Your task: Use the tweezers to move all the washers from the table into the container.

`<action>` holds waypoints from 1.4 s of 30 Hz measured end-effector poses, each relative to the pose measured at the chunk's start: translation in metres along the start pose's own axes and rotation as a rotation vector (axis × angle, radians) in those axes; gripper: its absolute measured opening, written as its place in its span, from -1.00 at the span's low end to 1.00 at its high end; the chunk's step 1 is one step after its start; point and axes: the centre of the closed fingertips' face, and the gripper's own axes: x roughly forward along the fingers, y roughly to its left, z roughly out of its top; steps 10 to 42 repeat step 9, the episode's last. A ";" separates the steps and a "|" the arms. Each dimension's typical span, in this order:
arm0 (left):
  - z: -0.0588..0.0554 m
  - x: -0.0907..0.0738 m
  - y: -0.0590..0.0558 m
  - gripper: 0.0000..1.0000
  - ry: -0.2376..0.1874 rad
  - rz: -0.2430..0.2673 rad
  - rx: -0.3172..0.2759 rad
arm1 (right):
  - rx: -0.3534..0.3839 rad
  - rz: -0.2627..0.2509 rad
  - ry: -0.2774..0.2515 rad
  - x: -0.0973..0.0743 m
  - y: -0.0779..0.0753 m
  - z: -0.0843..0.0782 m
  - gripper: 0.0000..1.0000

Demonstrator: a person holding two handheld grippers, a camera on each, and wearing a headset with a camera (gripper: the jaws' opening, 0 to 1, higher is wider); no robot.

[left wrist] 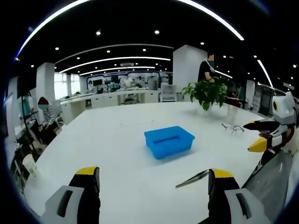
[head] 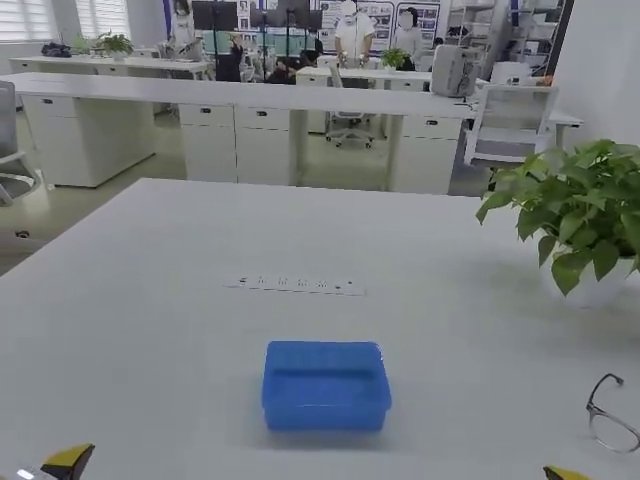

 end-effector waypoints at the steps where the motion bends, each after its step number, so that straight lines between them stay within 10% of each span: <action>1: 0.001 0.000 0.000 0.98 -0.003 0.002 0.002 | -0.003 0.000 0.000 0.000 0.000 0.000 0.91; 42: 0.002 -0.001 0.001 0.98 -0.012 0.004 -0.003 | 0.009 -0.014 0.001 0.000 -0.004 0.000 0.91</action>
